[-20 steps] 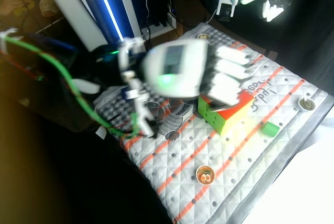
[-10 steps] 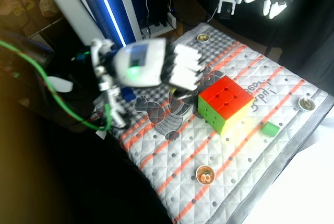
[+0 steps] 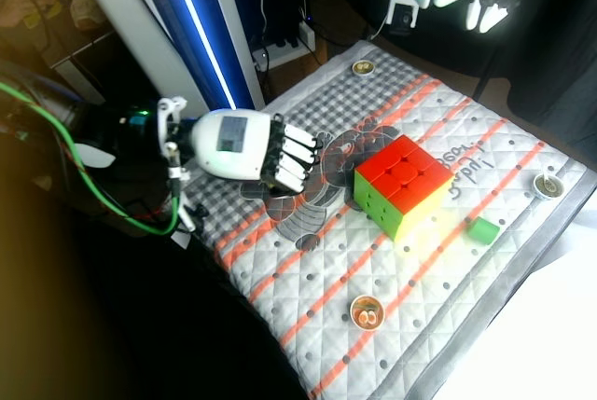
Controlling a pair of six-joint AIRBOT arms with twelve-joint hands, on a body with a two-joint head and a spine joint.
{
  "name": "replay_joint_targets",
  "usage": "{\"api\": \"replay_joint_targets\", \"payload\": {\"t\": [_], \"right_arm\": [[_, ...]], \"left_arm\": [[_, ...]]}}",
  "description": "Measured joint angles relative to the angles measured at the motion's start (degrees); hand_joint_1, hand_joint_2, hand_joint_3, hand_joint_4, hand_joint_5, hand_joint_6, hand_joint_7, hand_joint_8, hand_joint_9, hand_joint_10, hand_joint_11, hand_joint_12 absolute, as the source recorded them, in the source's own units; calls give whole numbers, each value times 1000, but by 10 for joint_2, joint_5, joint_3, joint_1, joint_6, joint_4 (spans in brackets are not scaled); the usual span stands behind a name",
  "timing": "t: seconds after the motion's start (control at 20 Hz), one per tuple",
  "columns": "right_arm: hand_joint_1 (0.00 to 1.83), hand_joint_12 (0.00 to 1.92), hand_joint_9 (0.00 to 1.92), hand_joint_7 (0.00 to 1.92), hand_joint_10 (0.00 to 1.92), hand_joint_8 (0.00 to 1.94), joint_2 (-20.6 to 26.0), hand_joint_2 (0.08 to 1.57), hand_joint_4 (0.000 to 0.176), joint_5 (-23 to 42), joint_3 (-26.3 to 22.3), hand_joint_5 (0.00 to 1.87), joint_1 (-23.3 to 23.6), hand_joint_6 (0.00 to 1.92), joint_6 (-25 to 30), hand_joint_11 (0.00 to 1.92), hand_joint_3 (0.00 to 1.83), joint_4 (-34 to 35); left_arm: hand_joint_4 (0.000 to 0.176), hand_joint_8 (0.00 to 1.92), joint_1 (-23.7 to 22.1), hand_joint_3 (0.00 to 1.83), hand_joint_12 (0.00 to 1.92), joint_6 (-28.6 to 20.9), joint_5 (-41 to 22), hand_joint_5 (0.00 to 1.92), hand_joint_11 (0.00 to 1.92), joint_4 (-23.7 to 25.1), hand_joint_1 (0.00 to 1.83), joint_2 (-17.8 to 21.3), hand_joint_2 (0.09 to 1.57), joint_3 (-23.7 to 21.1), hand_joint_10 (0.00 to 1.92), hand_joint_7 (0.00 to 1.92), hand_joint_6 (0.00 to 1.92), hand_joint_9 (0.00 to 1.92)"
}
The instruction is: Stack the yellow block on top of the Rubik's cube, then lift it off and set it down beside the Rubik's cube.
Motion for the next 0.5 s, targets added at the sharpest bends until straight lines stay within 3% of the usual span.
{"api": "replay_joint_targets", "payload": {"t": [0.05,0.1,0.2,0.25,0.35,0.4,0.45,0.5], "right_arm": [[1122,1656,634,662,1299,1179,-2,1213,0,-4,-1,758,-3,1309,1,523,8,0],[1094,1622,374,449,1084,944,-1,1084,0,-5,-2,500,-3,1140,1,175,0,2],[1011,1505,127,205,946,721,-1,967,0,-7,-4,221,-6,1000,8,6,0,3],[959,1425,25,96,928,669,-1,941,0,-9,-5,124,-6,948,8,0,0,0],[860,885,0,3,260,320,-1,861,0,-15,-6,6,-6,670,3,0,0,-1],[819,843,0,0,219,238,0,839,5,-17,-6,0,-6,491,2,0,0,5],[780,1090,20,16,289,247,2,815,0,-16,-9,0,-6,500,2,0,0,6],[715,1184,3,2,318,224,10,800,17,-11,-15,0,-6,388,2,0,0,5]], "left_arm": [[91,58,0,0,1647,0,0,656,0,-4,888,0,1293,0,803,797,1467,393],[120,57,0,0,1607,0,0,665,0,-7,878,0,1286,0,795,791,1453,370],[70,61,0,0,1649,0,1,668,0,-4,907,0,1287,0,831,786,1450,361],[91,68,0,0,1625,0,1,679,0,-4,903,0,1280,0,832,792,1435,356],[93,72,1,0,1602,0,1,667,0,-5,895,0,1286,0,801,783,1452,385],[118,72,4,0,1596,-1,2,665,0,-14,880,0,1285,0,783,777,1452,382],[121,80,7,0,1545,-11,3,666,0,-18,879,0,1284,1,703,793,1452,399],[165,78,15,0,1512,-47,1,650,0,-14,848,0,1289,12,625,804,1470,443]]}}
